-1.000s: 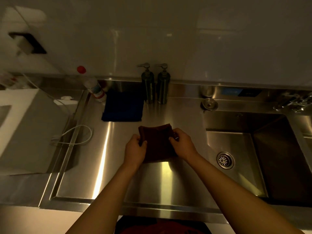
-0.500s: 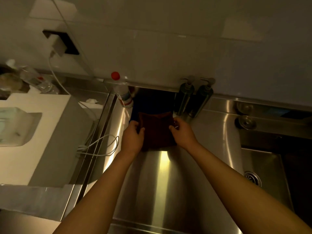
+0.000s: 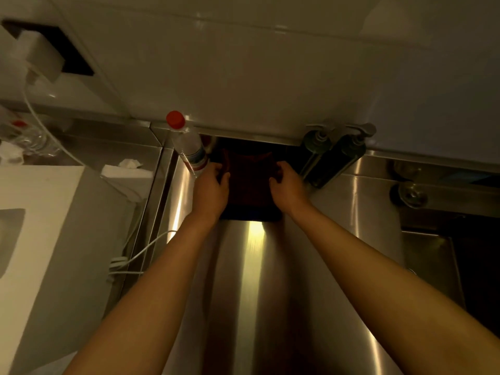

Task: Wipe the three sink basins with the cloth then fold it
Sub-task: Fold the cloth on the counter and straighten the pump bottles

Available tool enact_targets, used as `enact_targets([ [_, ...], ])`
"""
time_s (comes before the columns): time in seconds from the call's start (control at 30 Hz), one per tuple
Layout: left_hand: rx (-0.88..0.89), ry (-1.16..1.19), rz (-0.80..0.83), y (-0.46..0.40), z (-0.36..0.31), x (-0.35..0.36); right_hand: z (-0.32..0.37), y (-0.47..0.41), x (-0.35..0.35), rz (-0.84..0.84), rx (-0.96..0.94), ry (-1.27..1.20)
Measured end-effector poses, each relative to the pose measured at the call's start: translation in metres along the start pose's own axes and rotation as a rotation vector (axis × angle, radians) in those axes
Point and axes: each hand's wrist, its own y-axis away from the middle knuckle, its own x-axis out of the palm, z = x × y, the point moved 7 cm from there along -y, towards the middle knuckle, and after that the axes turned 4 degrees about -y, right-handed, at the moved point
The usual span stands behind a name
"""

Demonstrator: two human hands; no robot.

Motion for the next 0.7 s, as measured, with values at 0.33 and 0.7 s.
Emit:
enact_targets([
  [0.33,0.061,-0.177,0.121,0.023,0.017,0.013,-0.011,0.016,0.011,0.124,-0.053,0.127],
  [0.7,0.118,-0.11,0.133,0.038,-0.032,0.017,-0.007,0.044,-0.031,0.118,-0.13,0.099],
])
